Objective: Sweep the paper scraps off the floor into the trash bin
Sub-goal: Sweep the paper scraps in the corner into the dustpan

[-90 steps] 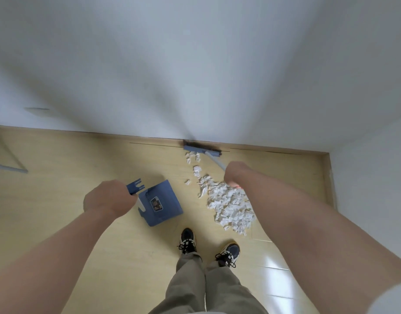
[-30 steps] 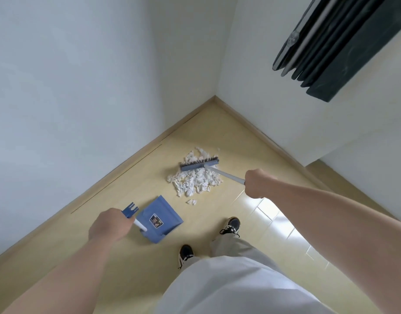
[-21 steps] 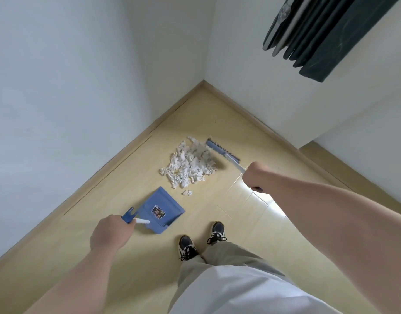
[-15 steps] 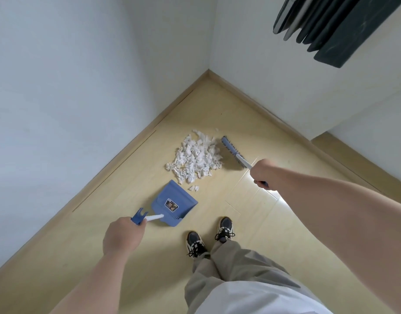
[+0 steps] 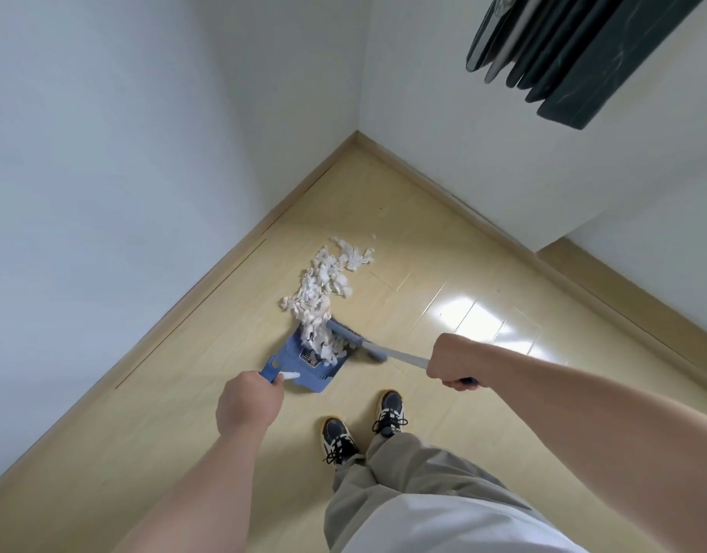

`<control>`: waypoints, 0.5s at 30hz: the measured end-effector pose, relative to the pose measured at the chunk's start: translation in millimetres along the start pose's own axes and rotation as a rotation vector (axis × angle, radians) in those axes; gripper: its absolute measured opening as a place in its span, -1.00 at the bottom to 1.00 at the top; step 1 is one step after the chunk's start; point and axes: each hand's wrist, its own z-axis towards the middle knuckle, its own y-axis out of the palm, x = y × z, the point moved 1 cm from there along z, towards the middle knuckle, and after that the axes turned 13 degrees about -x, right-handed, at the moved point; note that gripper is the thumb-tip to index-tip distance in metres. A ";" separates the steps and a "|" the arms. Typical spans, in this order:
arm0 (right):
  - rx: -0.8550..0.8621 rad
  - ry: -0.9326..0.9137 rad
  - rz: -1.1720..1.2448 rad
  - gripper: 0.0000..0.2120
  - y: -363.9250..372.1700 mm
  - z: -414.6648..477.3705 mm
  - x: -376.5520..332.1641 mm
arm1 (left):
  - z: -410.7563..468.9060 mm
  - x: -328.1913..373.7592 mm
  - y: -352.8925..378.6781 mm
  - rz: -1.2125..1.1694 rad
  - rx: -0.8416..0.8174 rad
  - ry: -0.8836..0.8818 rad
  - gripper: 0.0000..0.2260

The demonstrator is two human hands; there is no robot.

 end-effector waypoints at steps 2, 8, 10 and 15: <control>-0.052 0.026 -0.067 -0.84 -3.1 -12.0 0.5 | -2.6 0.9 -0.7 -0.015 -0.008 -0.011 -0.67; -0.080 0.138 -0.112 -0.80 -19.5 -60.4 12.6 | -10.3 -1.5 -3.9 -0.051 -0.031 -0.021 -0.69; -0.044 0.138 -0.051 -0.77 -23.3 -66.5 21.3 | -15.0 -2.3 -2.0 -0.043 -0.031 -0.016 -0.68; 0.000 0.148 0.064 -0.87 -24.5 -58.2 29.5 | -30.4 3.2 1.0 -0.045 -0.017 -0.008 -0.66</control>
